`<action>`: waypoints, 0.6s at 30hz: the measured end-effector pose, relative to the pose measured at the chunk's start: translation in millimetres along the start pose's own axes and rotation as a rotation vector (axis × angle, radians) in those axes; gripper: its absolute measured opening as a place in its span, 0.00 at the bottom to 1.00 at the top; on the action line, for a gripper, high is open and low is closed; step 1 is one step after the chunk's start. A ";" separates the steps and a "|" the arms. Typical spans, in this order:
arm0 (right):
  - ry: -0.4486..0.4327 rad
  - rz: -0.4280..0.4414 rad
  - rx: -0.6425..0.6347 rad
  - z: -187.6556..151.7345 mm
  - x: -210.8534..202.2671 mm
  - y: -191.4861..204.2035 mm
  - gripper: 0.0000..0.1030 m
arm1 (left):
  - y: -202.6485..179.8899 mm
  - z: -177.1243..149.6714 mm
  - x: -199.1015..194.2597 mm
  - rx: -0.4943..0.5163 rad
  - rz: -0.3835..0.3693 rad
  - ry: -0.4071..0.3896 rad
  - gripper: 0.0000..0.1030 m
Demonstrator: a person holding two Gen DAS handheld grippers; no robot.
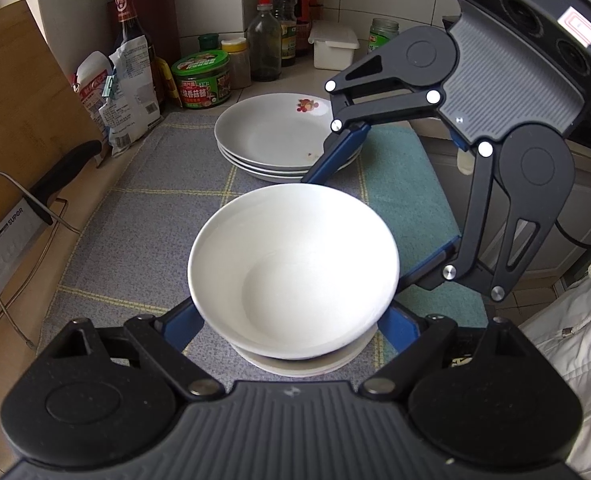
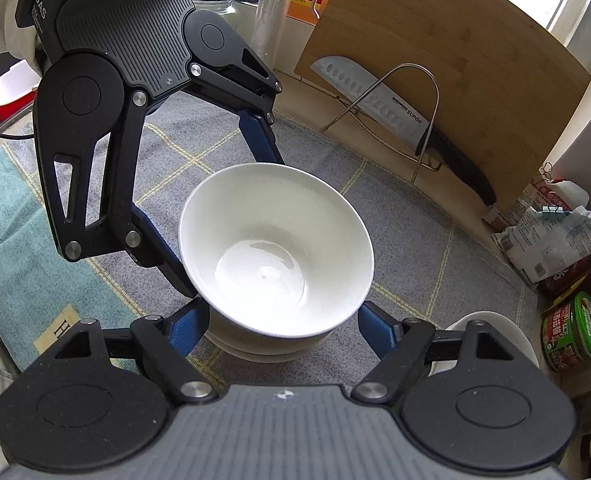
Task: Organize plates and bowls
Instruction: 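Lower the white bowl into the nested bowls and open the right tool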
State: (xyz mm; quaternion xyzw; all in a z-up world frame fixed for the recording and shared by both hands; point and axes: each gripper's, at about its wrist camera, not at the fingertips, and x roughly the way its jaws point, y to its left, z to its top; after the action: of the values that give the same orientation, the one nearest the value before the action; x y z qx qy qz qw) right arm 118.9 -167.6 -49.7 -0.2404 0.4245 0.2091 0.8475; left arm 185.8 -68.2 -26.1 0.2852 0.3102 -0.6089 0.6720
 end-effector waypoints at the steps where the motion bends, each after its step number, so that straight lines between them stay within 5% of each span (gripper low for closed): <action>1: 0.001 -0.010 -0.009 -0.4 -0.1 1.1 0.88 | -0.1 0.2 -1.0 0.000 -0.006 -0.005 0.90; 18: -0.060 -0.001 0.079 -3.1 -15.0 0.2 0.93 | 5.7 0.5 -31.2 -0.029 0.060 -0.110 0.93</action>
State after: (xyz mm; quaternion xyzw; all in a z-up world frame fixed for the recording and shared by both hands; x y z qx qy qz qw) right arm 108.6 -171.5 -39.1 -0.2004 0.4066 0.1989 0.8689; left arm 189.5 -48.1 -1.9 0.2505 0.2728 -0.5988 0.7101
